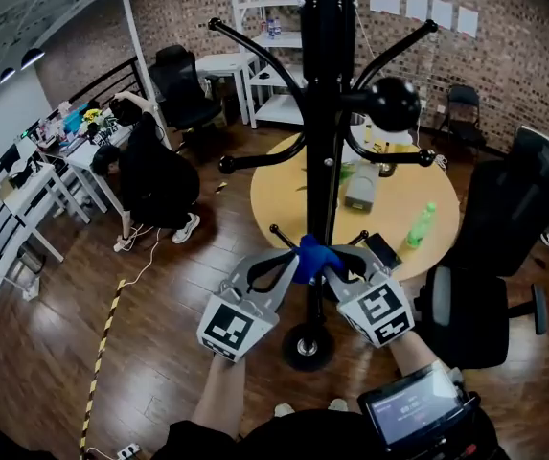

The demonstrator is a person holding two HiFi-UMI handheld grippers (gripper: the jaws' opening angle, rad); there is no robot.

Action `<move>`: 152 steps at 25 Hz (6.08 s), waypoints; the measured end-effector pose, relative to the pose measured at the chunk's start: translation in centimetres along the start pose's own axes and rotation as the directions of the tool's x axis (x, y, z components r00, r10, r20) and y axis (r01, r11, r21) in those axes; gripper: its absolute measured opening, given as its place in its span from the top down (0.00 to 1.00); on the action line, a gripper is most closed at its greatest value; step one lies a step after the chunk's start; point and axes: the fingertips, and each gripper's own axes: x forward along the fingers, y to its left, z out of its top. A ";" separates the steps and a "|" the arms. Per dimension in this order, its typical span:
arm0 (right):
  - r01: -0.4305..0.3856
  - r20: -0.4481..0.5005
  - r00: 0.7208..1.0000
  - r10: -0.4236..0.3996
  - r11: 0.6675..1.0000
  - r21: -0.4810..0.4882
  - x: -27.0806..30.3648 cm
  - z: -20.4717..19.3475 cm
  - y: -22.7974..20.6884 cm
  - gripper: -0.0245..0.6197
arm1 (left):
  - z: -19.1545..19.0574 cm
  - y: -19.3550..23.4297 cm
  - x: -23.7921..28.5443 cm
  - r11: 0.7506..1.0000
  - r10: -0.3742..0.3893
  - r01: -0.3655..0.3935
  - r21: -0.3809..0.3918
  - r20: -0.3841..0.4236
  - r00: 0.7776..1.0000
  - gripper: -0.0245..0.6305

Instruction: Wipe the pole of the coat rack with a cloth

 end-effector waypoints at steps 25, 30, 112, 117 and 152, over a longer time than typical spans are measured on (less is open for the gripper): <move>0.266 0.759 0.650 -0.036 0.946 -0.184 -17.9 33.1 2.0 0.88 | 12.0 2.3 -1.0 0.977 -0.018 -0.029 0.209 0.219 0.976 0.96; 0.254 0.714 0.695 -0.082 0.958 -0.137 -16.3 31.0 -0.9 0.88 | 12.3 1.5 -0.9 0.976 -0.026 -0.022 0.218 0.217 0.976 0.96; -0.056 0.521 0.853 0.043 0.998 0.010 -9.4 22.5 -2.9 0.88 | 11.2 1.1 -1.4 0.974 0.187 -0.209 0.093 0.199 0.962 0.96; -0.067 0.361 0.932 0.035 0.995 0.076 -4.3 13.6 -2.4 0.88 | 6.7 1.8 -1.4 0.970 0.232 -0.236 0.048 0.081 0.969 0.96; 0.716 0.065 0.677 -0.733 0.677 0.170 -0.9 12.1 1.4 0.88 | 4.5 6.1 -0.8 0.794 -0.591 0.603 0.071 0.325 0.739 0.96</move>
